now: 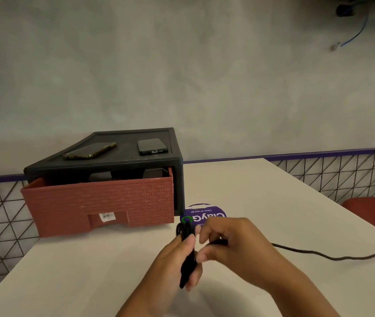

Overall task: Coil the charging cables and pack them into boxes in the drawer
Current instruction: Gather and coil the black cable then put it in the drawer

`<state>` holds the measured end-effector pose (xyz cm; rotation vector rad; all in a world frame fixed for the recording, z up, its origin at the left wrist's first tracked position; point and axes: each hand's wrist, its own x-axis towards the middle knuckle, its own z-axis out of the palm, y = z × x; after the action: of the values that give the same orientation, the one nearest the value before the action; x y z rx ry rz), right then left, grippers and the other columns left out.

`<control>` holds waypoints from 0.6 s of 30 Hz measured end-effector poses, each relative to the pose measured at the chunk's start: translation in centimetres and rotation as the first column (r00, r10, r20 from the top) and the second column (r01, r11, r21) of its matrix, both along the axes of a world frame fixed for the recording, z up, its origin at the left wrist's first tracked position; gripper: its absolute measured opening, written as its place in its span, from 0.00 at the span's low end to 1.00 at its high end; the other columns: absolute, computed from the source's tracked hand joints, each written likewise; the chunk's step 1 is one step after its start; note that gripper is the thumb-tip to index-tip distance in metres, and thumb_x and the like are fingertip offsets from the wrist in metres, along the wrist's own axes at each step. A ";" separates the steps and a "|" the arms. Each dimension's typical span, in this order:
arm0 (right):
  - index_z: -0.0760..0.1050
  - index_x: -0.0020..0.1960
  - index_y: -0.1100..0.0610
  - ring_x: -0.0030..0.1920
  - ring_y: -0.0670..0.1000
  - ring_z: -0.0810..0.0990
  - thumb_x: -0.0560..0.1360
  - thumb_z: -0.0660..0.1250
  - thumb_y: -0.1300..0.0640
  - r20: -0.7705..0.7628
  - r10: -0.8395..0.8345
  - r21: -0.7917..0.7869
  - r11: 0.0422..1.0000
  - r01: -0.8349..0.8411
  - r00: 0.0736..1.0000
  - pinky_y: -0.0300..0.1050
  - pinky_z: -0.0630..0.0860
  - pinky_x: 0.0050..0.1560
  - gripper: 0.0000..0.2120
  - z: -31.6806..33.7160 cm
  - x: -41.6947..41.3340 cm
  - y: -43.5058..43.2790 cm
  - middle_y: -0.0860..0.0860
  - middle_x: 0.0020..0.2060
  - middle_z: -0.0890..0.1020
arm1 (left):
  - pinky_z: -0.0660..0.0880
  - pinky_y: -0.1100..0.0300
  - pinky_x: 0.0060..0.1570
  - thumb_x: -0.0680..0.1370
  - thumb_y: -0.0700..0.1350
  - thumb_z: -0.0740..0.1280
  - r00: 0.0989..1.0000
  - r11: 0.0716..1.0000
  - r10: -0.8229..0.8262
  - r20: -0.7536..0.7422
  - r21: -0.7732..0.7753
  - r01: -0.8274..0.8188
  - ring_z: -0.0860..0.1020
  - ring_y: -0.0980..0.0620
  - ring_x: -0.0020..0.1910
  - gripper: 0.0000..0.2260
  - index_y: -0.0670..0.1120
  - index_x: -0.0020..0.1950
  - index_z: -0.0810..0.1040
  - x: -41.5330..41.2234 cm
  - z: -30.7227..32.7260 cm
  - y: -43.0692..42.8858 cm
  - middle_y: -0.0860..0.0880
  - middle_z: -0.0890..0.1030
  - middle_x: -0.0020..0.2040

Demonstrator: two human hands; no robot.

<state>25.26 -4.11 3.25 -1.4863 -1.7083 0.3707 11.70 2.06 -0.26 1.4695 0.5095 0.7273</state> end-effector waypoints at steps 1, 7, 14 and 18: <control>0.74 0.35 0.42 0.31 0.42 0.74 0.65 0.76 0.57 -0.049 -0.014 0.020 1.000 0.015 0.999 0.40 0.71 0.36 0.13 -0.1 0.1 0.1 0.39 0.28 0.77 | 0.64 0.65 0.26 0.69 0.60 0.63 0.999 0.999 -0.040 0.013 -0.004 0.040 0.64 0.54 0.21 0.21 0.42 0.42 0.69 -0.1 0.2 -0.1 0.49 0.68 0.21; 0.72 0.44 0.40 0.37 0.44 0.78 0.61 0.65 0.30 -0.131 -0.098 0.160 0.980 0.119 0.986 0.47 0.77 0.42 0.18 -1.6 0.7 1.3 0.42 0.35 0.79 | 0.62 0.59 0.30 0.60 0.53 0.69 0.987 0.988 -0.151 0.064 -0.036 0.153 0.60 0.56 0.18 0.23 0.36 0.44 0.74 -1.3 1.2 -0.4 0.52 0.63 0.18; 0.72 0.36 0.56 0.33 0.40 0.72 0.71 0.53 0.30 -0.332 0.059 0.145 0.989 -0.011 0.941 0.31 0.68 0.37 0.29 -2.3 -0.6 1.8 0.44 0.29 0.75 | 0.67 0.61 0.27 0.57 0.53 0.75 0.973 0.964 -0.171 0.157 -0.178 0.198 0.58 0.57 0.15 0.15 0.42 0.35 0.81 -1.4 1.1 -0.5 0.53 0.59 0.17; 0.67 0.31 0.61 0.25 0.43 0.66 0.68 0.50 0.31 -0.439 -0.073 0.115 0.984 0.136 0.895 0.35 0.66 0.29 0.32 -2.7 -1.5 2.3 0.44 0.21 0.68 | 0.69 0.60 0.26 0.54 0.58 0.80 0.956 0.933 -0.173 0.235 -0.271 0.236 0.56 0.57 0.15 0.22 0.45 0.30 0.75 -0.9 0.7 -0.7 0.53 0.59 0.17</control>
<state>23.77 -1.78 0.55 -1.2700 -1.2666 0.4720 10.75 1.41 0.44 1.1298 0.2832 0.6001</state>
